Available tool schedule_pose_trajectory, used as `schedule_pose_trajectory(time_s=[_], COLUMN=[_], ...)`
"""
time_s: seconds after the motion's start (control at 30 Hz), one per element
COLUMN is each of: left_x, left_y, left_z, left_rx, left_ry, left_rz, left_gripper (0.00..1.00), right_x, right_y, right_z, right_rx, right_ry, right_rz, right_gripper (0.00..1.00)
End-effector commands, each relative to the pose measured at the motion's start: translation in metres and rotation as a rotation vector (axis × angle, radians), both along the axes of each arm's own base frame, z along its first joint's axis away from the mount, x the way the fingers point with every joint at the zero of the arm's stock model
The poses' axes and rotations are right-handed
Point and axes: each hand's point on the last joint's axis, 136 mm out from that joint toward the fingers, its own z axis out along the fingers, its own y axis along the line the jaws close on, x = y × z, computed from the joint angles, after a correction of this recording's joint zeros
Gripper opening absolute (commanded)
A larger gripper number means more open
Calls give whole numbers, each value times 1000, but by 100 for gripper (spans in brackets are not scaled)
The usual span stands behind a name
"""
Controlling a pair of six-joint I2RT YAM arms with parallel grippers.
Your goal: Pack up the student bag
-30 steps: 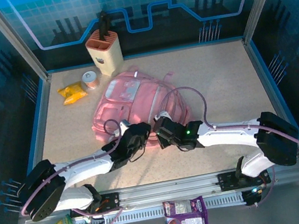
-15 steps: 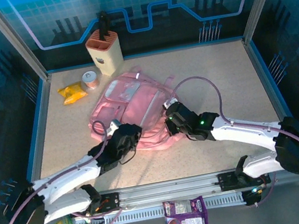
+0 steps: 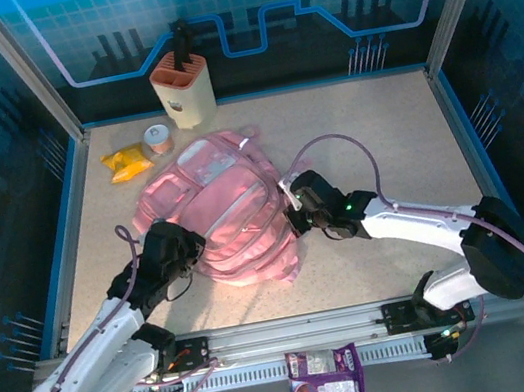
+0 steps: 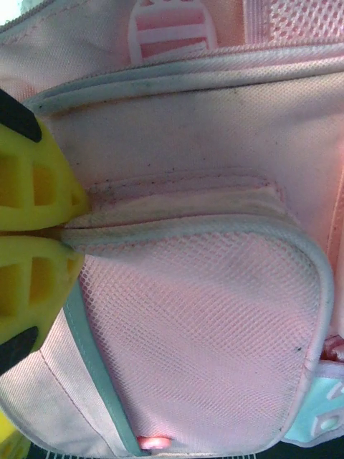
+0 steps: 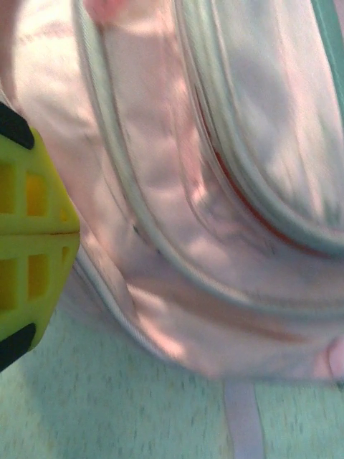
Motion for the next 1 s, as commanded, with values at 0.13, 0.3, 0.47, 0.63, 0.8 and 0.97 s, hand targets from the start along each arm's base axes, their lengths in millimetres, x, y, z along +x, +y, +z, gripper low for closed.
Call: schedule_pose_trajectory(time_s=[0.13,0.3,0.47,0.63,0.8,0.97], left_x=[1,4,4,5,7,8], left_y=[-1,-2,1,2,1,1], left_z=[9,11,12,10,11,10], left_rx=[18,3,15,12,3,7], left_ry=[-18,-24,-21,-18,-25,-19], left_rz=[-40,-36,-27,-19,-13,-13], left_gripper=[0,0,0,0,0,0], right_x=[-31,-36,-34,-27,-14,-10], right_y=[58,77,86,86,91,101], right_z=[38,30,21,10,3,-8], right_rx=[105,66,16,-25,-81,-125], right_ry=[-16,6,28,14,7,4], right_rz=[299,412,444,413,386,395], right_gripper=[38,49,50,50,43,35])
